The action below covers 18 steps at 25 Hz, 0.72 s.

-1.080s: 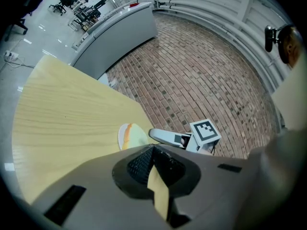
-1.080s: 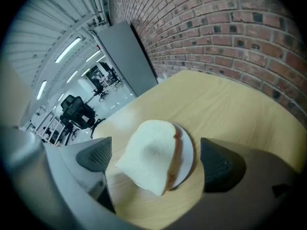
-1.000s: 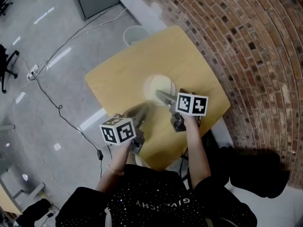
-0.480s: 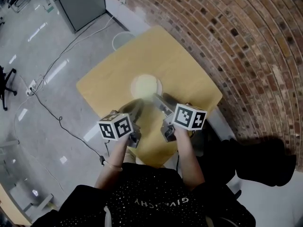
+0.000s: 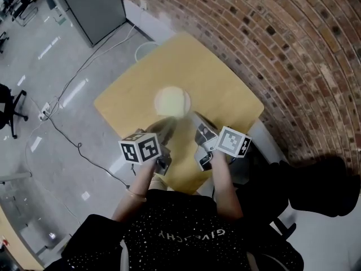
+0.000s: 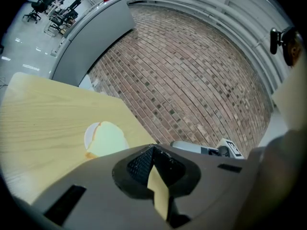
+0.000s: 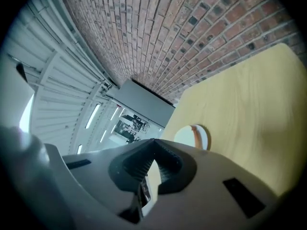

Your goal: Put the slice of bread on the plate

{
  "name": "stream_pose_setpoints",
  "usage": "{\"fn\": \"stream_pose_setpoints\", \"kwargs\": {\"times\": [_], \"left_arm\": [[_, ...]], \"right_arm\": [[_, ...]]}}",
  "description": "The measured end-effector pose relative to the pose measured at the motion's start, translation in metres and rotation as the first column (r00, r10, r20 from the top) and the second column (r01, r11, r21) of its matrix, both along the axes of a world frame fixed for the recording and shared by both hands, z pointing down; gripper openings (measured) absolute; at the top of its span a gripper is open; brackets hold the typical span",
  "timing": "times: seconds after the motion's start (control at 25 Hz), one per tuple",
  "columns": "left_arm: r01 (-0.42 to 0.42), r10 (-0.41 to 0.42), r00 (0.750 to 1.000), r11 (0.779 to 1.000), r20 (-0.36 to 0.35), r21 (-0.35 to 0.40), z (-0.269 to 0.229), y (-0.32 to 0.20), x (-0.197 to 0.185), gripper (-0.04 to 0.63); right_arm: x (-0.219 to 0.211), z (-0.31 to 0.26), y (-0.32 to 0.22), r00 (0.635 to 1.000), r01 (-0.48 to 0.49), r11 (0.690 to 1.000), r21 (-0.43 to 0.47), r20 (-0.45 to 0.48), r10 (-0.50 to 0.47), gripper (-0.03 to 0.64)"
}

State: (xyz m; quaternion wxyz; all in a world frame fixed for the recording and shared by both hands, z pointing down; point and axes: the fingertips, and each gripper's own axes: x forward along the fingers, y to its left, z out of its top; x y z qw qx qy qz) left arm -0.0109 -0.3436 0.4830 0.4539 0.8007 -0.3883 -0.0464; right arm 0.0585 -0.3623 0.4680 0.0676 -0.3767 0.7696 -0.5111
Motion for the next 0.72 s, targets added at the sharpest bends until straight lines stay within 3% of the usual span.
{"fn": "stream_pose_setpoints", "kwargs": {"times": [0.24,0.72], "left_arm": [[-0.008,0.008,1.0,1.0,0.007,-0.001,-0.007,0.004,0.005,0.009],[0.0,0.0,1.0,1.0,0.024,0.015,-0.013,0.001,0.002,0.009]], "right_arm": [[0.0,0.002,0.013,1.0,0.008,1.0,-0.012,0.02,-0.007,0.015],[-0.011,-0.018,0.012,0.998,0.054,0.997,0.054,0.041,-0.057,0.015]]}}
